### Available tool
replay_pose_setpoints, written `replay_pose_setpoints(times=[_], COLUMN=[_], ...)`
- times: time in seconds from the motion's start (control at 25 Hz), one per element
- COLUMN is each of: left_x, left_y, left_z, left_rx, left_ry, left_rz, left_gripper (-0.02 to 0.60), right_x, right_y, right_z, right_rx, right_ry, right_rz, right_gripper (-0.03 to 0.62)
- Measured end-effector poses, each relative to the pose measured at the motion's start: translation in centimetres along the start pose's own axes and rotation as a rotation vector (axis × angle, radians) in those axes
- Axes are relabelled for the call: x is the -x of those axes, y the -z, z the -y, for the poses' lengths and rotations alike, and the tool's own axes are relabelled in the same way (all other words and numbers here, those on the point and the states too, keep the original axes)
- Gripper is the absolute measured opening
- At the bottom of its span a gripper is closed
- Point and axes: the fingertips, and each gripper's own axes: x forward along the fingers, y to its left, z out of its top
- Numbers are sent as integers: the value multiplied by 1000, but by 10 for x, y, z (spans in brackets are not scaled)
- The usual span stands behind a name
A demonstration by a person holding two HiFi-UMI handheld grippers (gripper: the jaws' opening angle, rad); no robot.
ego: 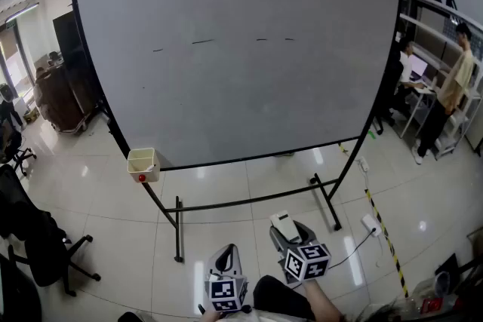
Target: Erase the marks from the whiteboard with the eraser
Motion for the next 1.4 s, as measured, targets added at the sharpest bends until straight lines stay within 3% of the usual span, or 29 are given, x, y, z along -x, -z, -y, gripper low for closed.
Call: replay_pose_setpoints(times=[0.2,0.4,0.64,0.76,1.0,1.12,1.28,1.4], left_x=[-18,-75,-162,-185,-204,-214,-226,-232], left_y=[-7,-11,-62,-79,-120,-118,-113,-112], left_z=[-17,-45,-41,-36,-46,-55,-61,-62], left_rx=[17,10,-10,-8,-25,-31,-21,-28], left_ry=[-33,-86,-75,-77,-71,-72,-57,-37], left_rz=[11,-9,77,95,150,122,88,78], left_gripper=[-21,-21,-21,-20,-21,-21,-21,-21], right_x=[-29,-77,-135,-158,-189,-201,-225,-201], right_y=[-136,-277,-421,-472,-505,-485,-440,-464], right_z=[56,88,117,125,134,125,88,114], right_rx=[120,237,325,351,404,482,604,529], right_ry=[44,37,64,85,187,242,184,225], right_rz=[193,364,512,571,620,628,531,602], right_gripper=[276,276,276,276,276,276,276,273])
